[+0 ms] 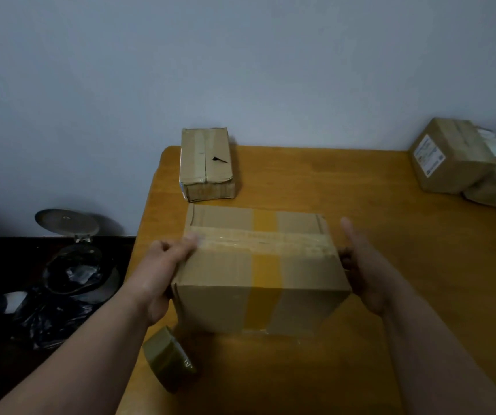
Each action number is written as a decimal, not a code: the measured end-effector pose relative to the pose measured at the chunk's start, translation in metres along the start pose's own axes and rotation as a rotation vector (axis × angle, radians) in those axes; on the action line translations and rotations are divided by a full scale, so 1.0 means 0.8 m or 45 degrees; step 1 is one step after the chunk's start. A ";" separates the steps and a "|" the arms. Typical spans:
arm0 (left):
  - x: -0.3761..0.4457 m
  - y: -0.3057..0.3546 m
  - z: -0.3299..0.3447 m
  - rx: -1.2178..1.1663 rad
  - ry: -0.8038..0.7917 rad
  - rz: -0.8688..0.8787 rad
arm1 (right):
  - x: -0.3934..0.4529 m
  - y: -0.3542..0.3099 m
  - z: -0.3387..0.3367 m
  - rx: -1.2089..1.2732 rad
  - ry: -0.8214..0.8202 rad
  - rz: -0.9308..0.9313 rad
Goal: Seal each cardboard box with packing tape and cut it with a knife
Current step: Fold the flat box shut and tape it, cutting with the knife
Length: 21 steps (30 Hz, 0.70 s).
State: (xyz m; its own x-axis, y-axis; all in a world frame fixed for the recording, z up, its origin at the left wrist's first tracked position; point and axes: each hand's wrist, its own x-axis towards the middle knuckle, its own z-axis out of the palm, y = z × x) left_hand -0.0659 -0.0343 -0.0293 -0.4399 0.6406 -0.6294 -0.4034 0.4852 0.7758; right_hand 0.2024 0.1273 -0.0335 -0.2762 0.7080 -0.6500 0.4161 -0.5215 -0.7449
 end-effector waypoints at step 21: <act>-0.006 -0.028 0.007 1.544 0.010 0.581 | -0.039 0.037 0.027 -1.548 0.304 -0.514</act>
State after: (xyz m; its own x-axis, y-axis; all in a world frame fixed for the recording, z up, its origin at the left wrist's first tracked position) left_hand -0.0507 -0.0448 -0.0434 -0.3510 0.8884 -0.2959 0.7615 0.4547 0.4620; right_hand 0.2047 0.0798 -0.0387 -0.4578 0.8448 -0.2771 0.8881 0.4203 -0.1860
